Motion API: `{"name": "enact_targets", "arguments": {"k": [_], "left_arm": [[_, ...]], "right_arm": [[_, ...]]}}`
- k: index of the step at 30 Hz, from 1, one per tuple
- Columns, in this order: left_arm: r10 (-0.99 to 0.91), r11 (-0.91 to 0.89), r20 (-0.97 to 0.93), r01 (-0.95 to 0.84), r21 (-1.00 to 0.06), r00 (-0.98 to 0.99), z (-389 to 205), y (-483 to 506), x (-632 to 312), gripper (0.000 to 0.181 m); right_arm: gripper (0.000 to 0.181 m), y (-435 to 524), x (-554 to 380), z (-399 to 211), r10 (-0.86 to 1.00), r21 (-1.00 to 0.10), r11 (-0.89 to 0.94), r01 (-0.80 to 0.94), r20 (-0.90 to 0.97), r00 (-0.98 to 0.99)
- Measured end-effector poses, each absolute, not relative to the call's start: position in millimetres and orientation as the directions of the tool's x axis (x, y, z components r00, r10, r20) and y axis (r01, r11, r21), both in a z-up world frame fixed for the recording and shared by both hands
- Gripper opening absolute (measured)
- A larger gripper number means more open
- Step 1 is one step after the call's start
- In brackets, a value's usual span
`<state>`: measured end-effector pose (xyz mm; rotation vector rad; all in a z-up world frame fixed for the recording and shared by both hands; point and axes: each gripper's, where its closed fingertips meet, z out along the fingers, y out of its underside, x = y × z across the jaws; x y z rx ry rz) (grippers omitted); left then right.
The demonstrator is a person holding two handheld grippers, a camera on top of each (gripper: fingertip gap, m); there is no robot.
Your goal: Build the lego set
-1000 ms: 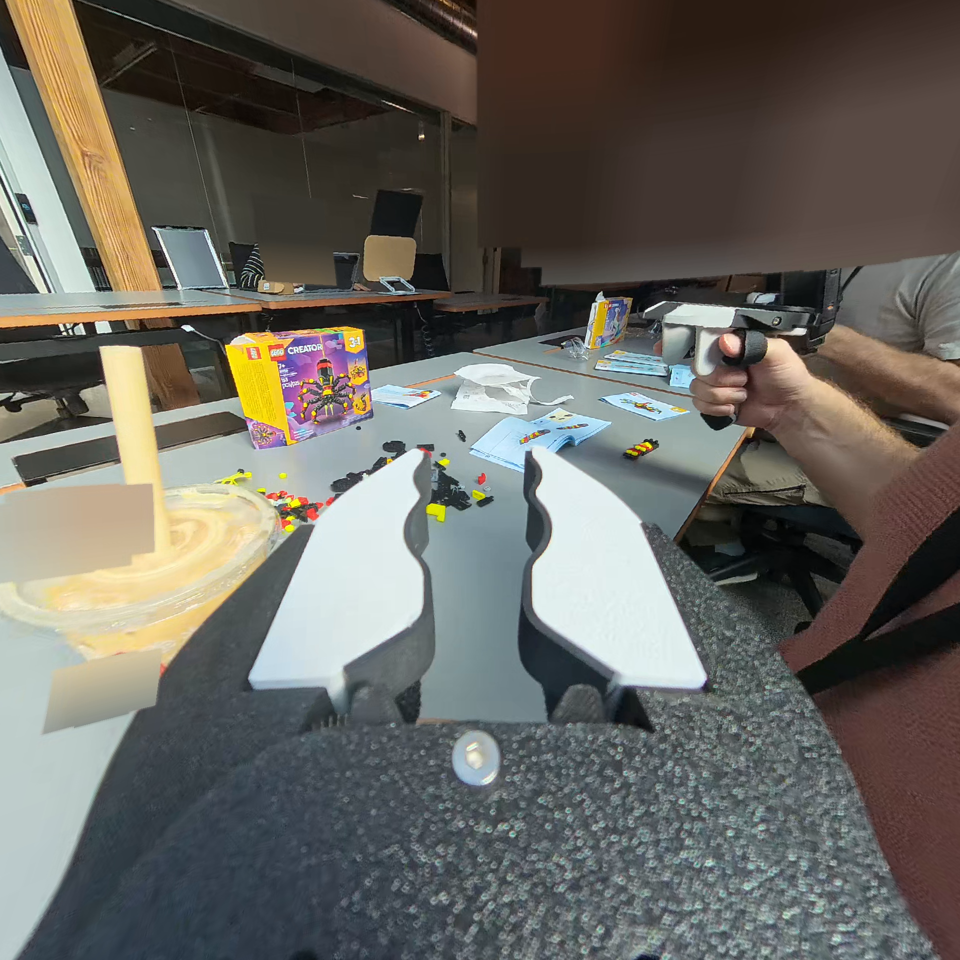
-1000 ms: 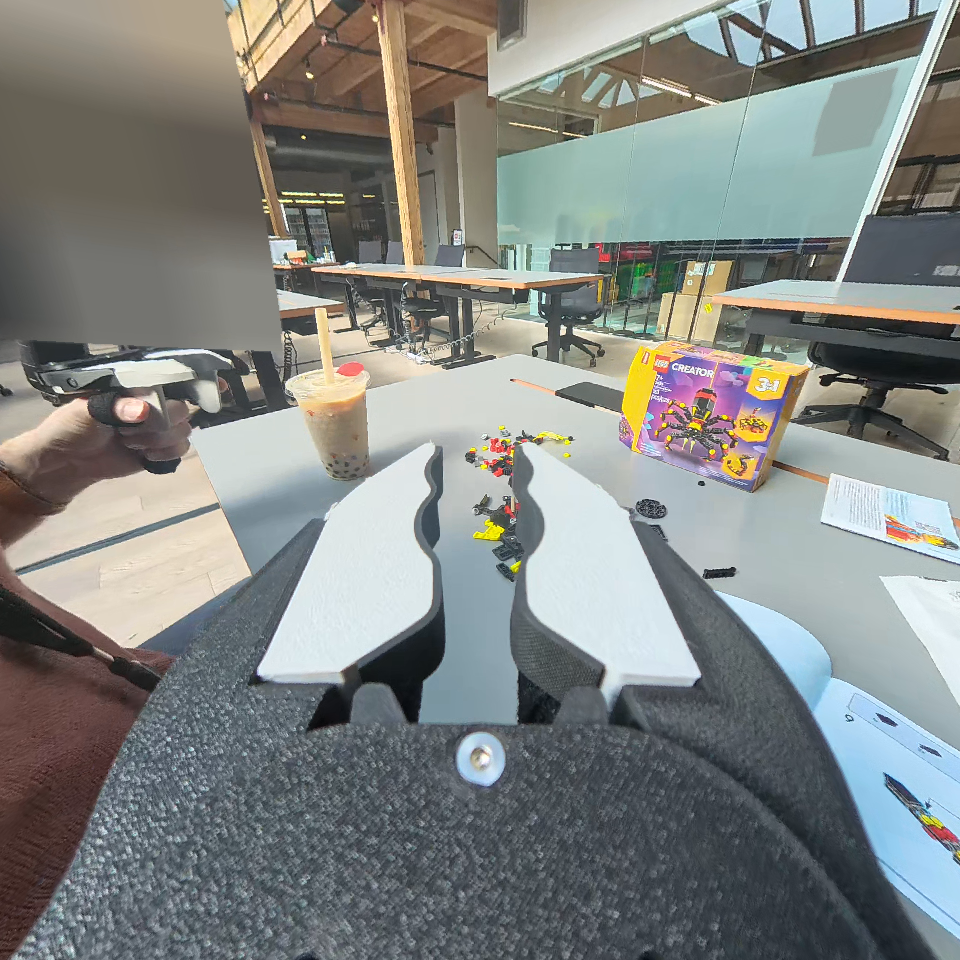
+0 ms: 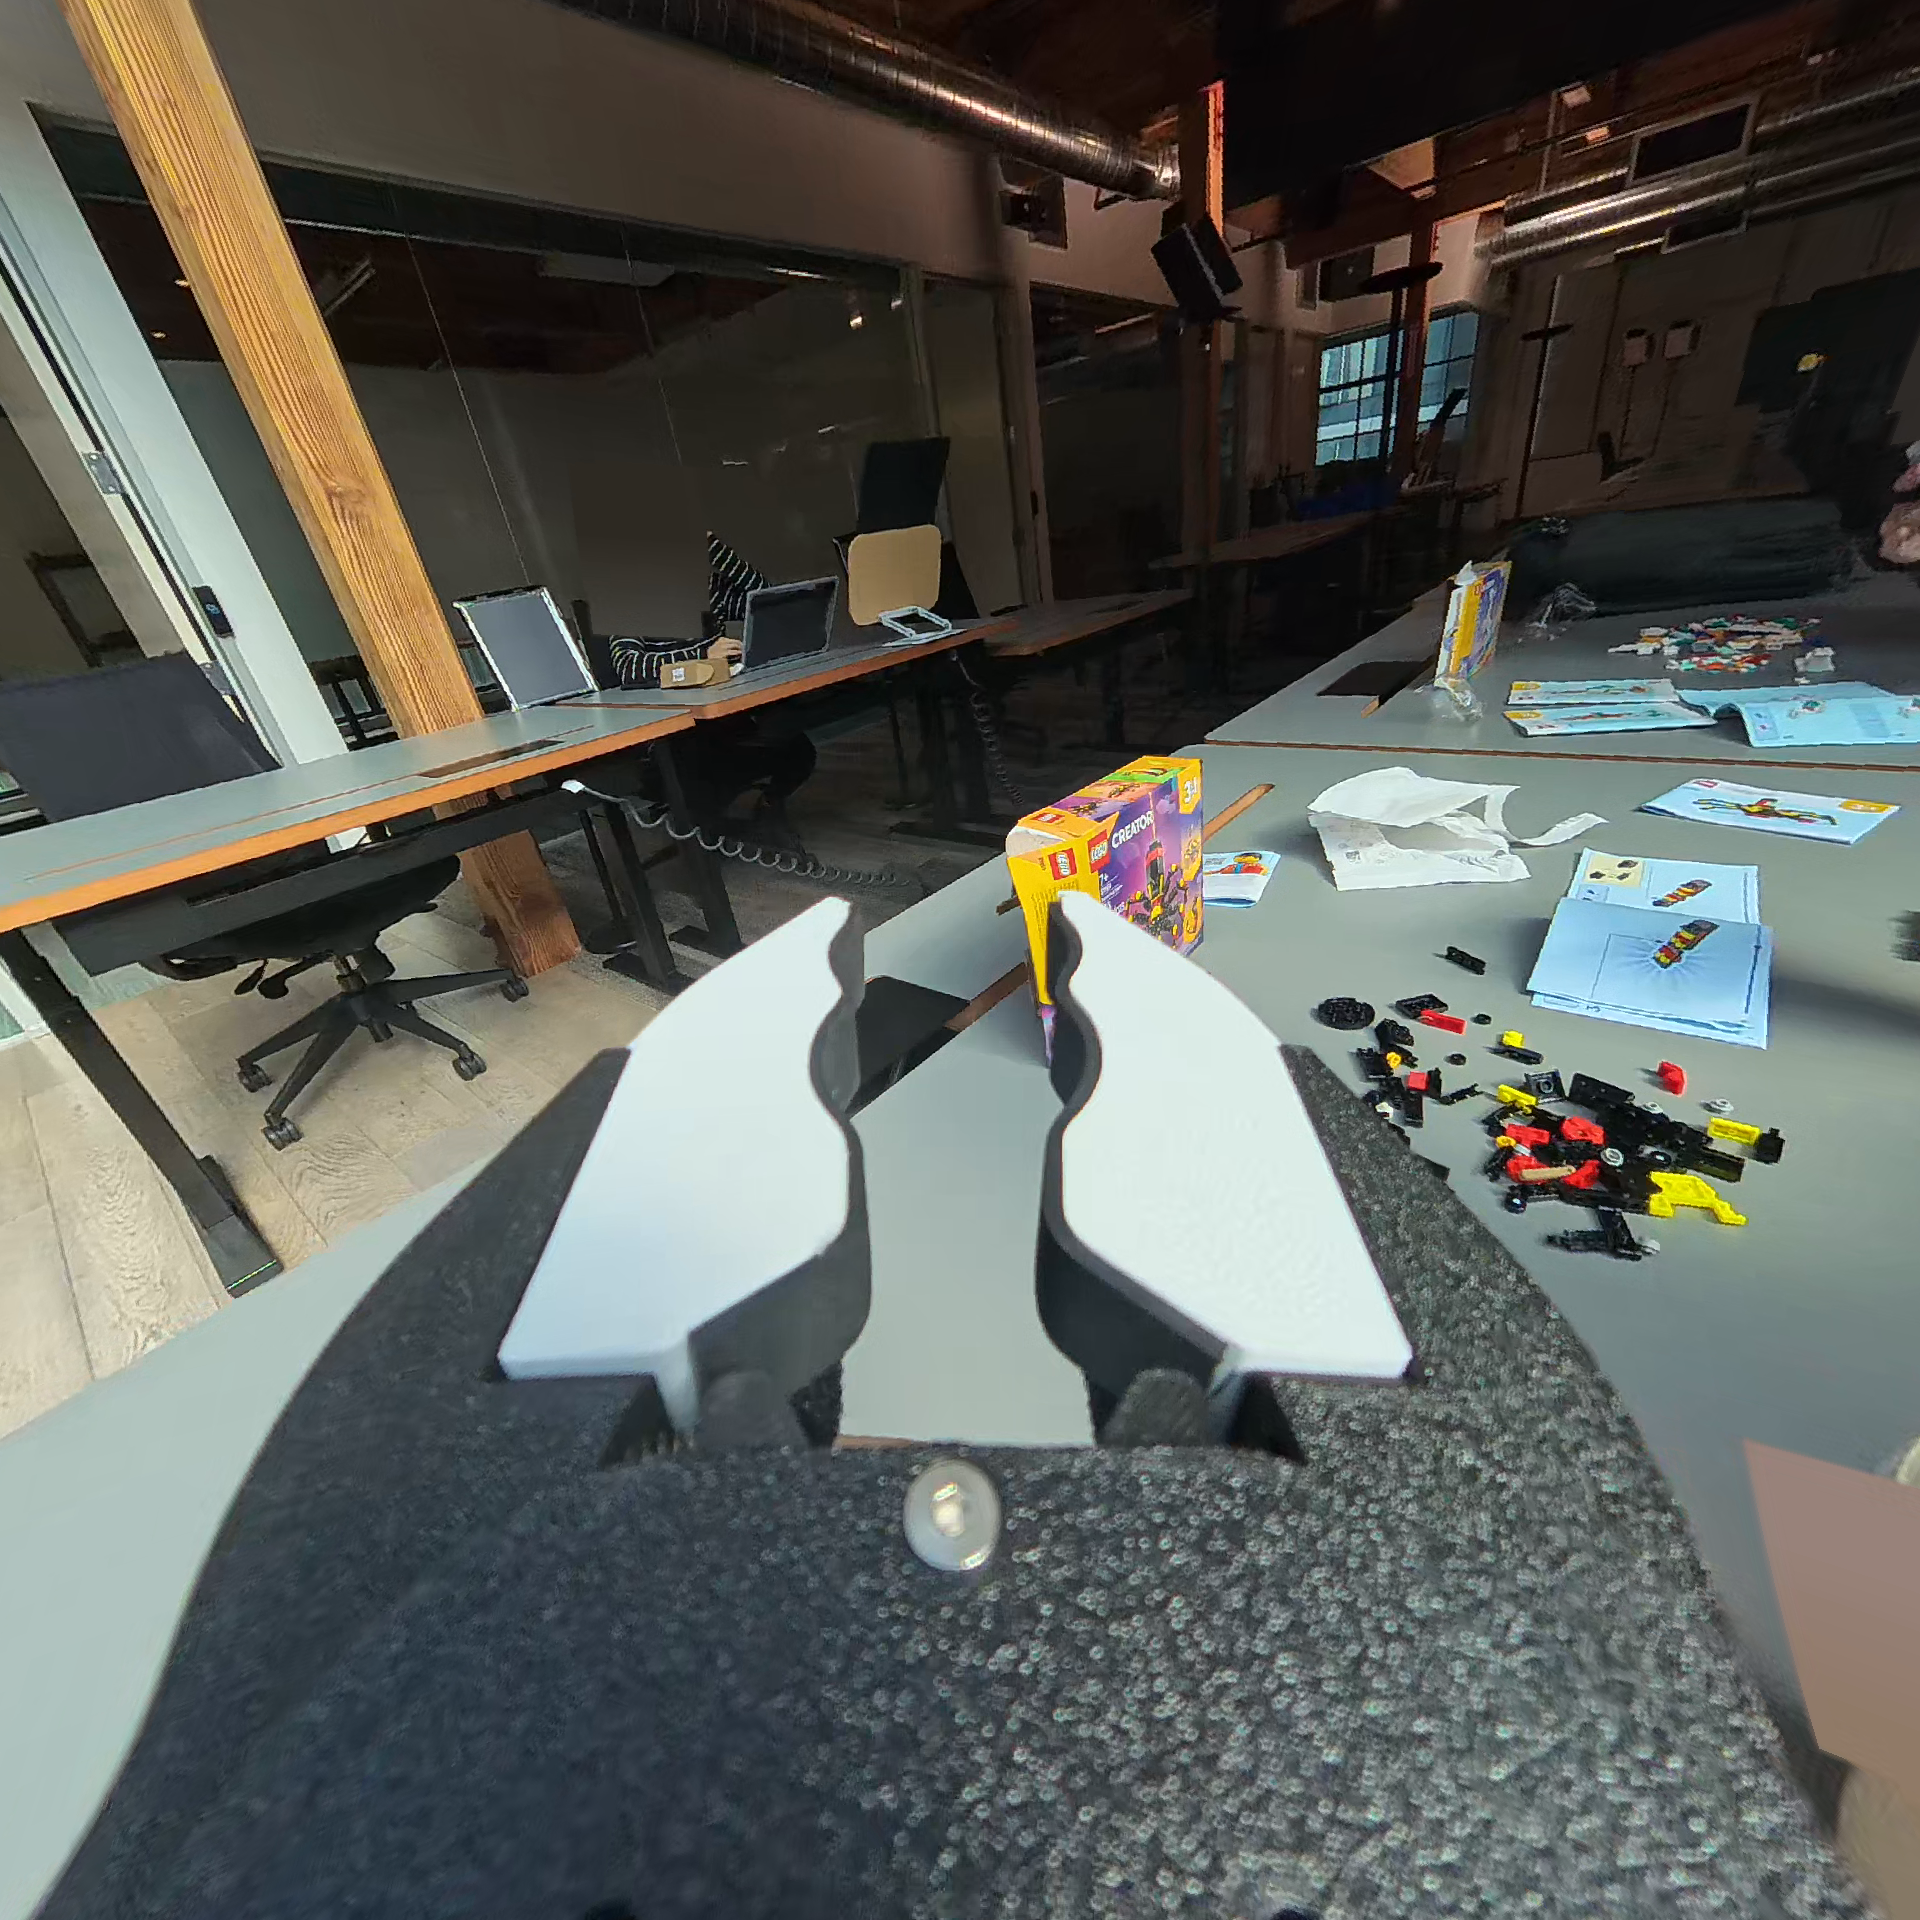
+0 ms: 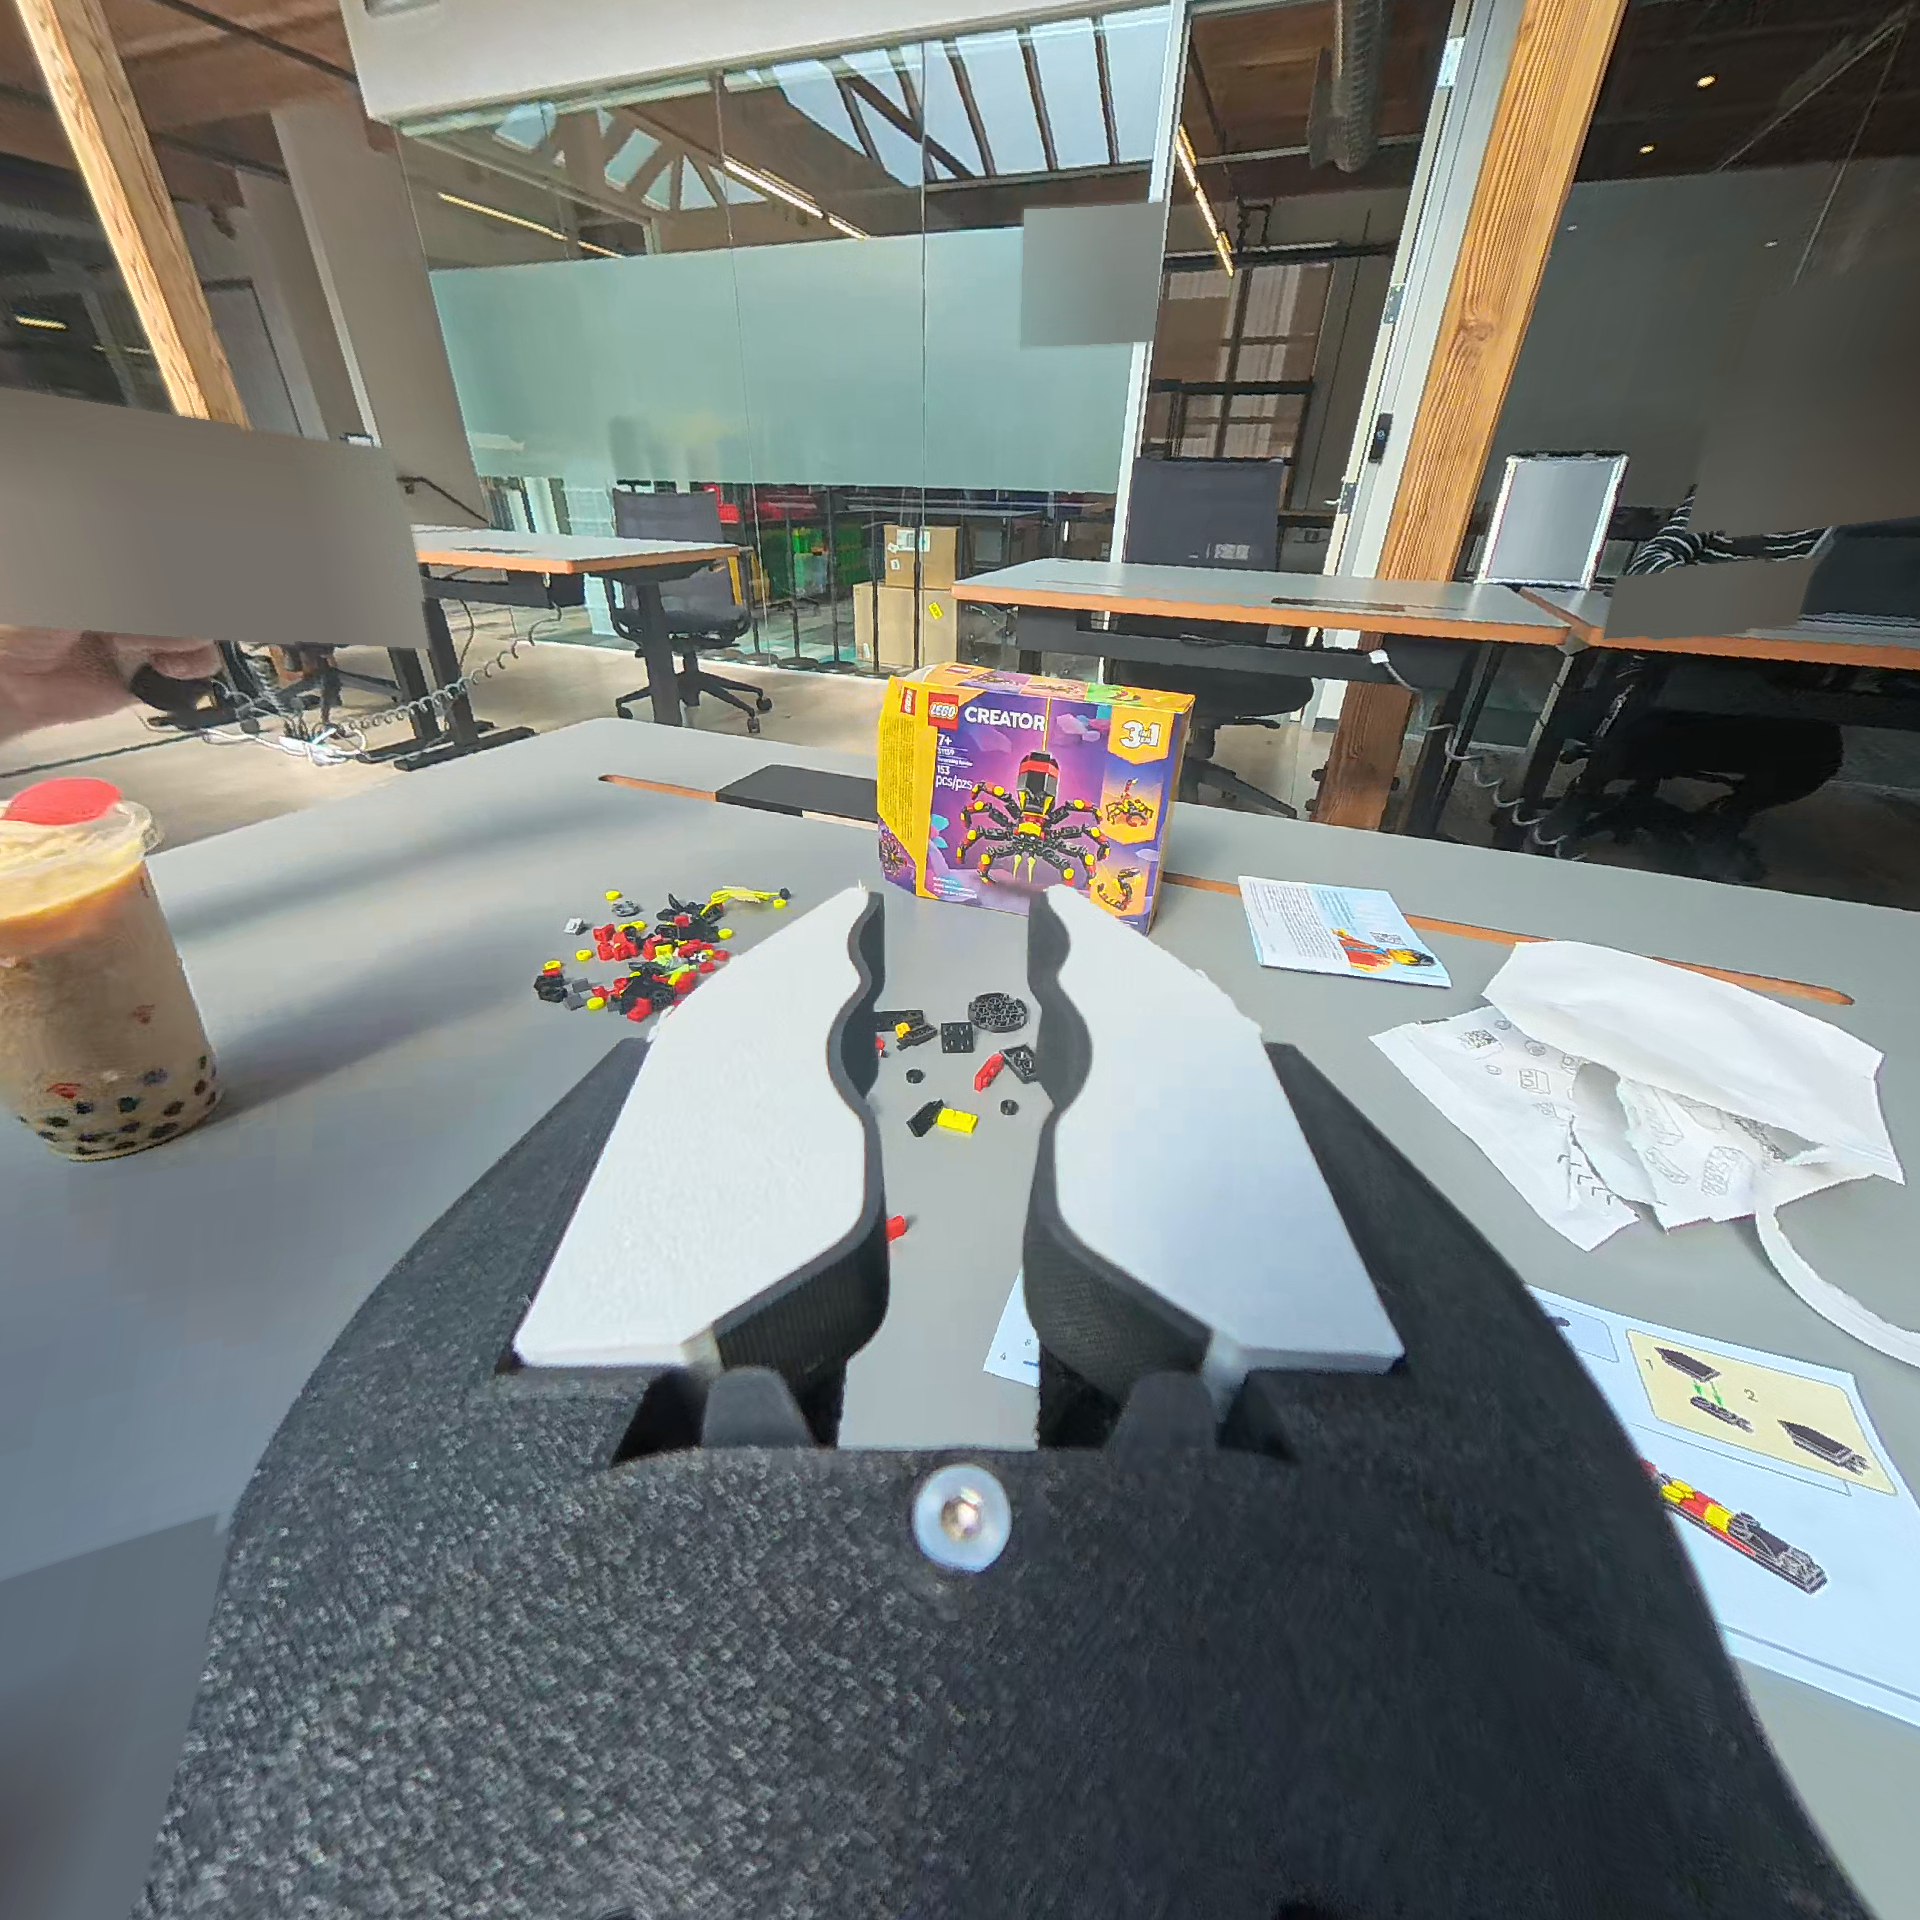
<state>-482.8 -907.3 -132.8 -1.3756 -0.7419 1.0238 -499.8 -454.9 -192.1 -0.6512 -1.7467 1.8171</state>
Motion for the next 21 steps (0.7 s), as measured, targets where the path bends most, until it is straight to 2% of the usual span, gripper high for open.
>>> {"name": "enact_targets", "arguments": {"k": [4,7,9,12,16,19,21], "left_arm": [[0.890,-0.096,-0.163,-0.173,-0.980,0.426,-146.8,-907.2,-509.9,0.034],[0.884,-0.131,-0.201,-0.189,-0.973,0.422,-165.0,-914.5,-522.4,0.034],[0.888,-0.121,-0.193,-0.191,-0.974,0.417,-175.0,-922.8,-530.2,0.034],[0.906,-0.073,-0.147,-0.196,-0.978,0.397,-178.8,-936.4,-542.3,0.033],[0.905,-0.169,-0.255,-0.264,-0.950,0.340,-185.0,-944.8,-551.1,0.033],[0.887,-0.108,-0.195,-0.222,-0.969,0.419,-196.7,-938.5,-558.2,0.033],[0.879,-0.112,-0.201,-0.222,-0.969,0.433,-203.3,-936.4,-560.5,0.033]], "right_arm": [[0.025,-450.9,-507.4,-198.8,0.717,-0.998,-0.056,-0.011,-0.032,-0.696],[0.025,-454.2,-505.8,-196.8,0.748,-0.998,-0.046,-0.045,-0.004,-0.664],[0.025,-459.9,-506.4,-200.4,0.759,-0.998,-0.019,-0.061,0.025,-0.651],[0.026,-471.9,-511.4,-203.6,0.753,-0.999,-0.050,-0.001,-0.037,-0.657],[0.026,-477.8,-513.8,-196.1,0.771,-0.997,-0.043,-0.060,0.006,-0.637],[0.026,-483.5,-518.9,-185.3,0.761,-0.991,-0.122,-0.063,-0.052,-0.646],[0.026,-487.4,-522.4,-181.9,0.772,-0.988,-0.116,-0.099,-0.027,-0.636]]}}
